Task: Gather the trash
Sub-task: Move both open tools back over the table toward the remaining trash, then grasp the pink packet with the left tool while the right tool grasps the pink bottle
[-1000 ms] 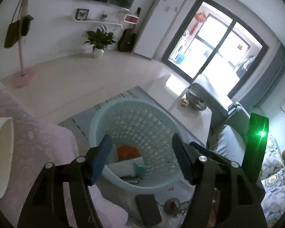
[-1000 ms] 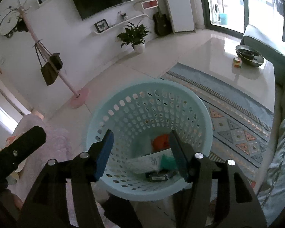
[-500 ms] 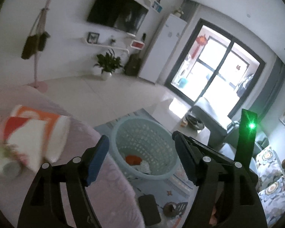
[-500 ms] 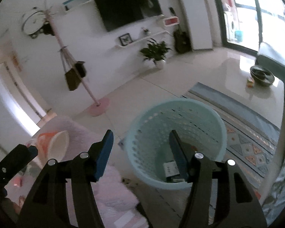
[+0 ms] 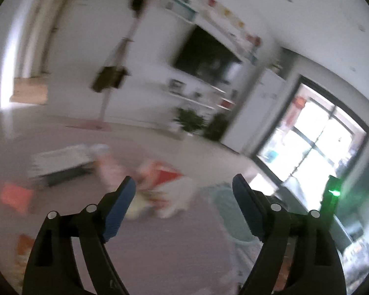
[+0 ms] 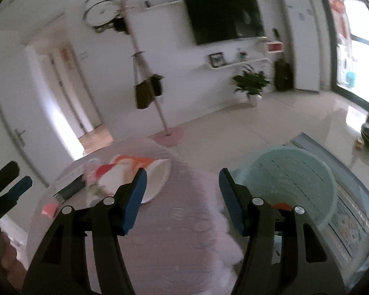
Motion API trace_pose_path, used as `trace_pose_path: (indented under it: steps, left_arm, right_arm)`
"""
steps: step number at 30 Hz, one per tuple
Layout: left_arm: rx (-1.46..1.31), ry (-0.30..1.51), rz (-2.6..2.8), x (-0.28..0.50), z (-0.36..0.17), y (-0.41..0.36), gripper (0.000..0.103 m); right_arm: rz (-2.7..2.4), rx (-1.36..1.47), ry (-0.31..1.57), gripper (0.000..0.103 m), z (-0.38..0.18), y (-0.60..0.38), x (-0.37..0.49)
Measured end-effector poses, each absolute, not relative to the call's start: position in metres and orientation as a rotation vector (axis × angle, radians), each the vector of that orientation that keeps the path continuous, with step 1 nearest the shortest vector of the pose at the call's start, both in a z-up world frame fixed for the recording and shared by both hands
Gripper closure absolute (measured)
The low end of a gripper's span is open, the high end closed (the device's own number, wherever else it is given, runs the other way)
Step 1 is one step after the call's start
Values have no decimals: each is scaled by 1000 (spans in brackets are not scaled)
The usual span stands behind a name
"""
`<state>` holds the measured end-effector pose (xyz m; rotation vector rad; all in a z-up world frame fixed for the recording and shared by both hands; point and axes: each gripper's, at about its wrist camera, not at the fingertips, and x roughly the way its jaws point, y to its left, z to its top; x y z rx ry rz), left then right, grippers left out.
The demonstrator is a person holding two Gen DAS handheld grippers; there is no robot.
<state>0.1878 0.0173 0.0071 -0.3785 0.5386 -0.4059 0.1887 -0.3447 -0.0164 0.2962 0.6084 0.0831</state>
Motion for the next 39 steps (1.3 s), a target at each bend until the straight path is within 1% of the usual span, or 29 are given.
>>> trace_pose_path:
  steps: [1, 4, 6, 9, 11, 16, 17, 18, 19, 20, 23, 26, 28, 29, 34, 39]
  left_arm:
    - [-383, 544, -365, 187, 5, 32, 24]
    - [-397, 575, -234, 188, -2, 75, 24]
    - [-413, 611, -165, 192, -9, 103, 24]
    - [-442, 712, -33, 202, -26, 143, 24]
    - [-512, 753, 1, 207, -40, 168, 24]
    - [-661, 830, -3, 221, -71, 194, 27]
    - [-703, 835, -27, 222, -76, 197, 30]
    - [-746, 834, -47, 222, -80, 200, 31]
    - [-782, 832, -46, 223, -84, 204, 31]
    - [-786, 833, -35, 221, -88, 202, 31]
    - [-785, 864, 20, 227, -96, 196, 31]
    - [-809, 868, 107, 243, -100, 196, 24]
    - [-826, 861, 138, 250, -102, 197, 23]
    - [-818, 854, 156, 255, -101, 197, 21]
    - [-634, 891, 239, 280, -97, 180, 22]
    - [-385, 933, 309, 299, -97, 157, 31]
  right_arm:
    - [103, 278, 608, 46, -14, -334, 190]
    - [149, 230, 610, 40, -11, -308, 194]
    - [180, 191, 614, 40, -9, -288, 199]
    - [224, 136, 602, 40, -6, -264, 207]
    - [233, 109, 617, 40, -5, -251, 215]
    - [338, 46, 618, 40, -2, -205, 231]
    - [357, 22, 631, 41, -3, -191, 237]
    - [350, 1, 653, 42, -4, -181, 242]
    - [355, -20, 679, 50, -6, -170, 249]
    - [375, -29, 693, 55, -8, -163, 255]
    - [444, -34, 749, 56, -17, -137, 277]
    - [468, -47, 802, 56, -26, -121, 296]
    - [480, -44, 840, 56, -30, -113, 308]
    - [482, -43, 872, 56, -34, -108, 318]
    - [454, -75, 942, 56, -49, -99, 342]
    - [437, -125, 993, 56, -63, -87, 355]
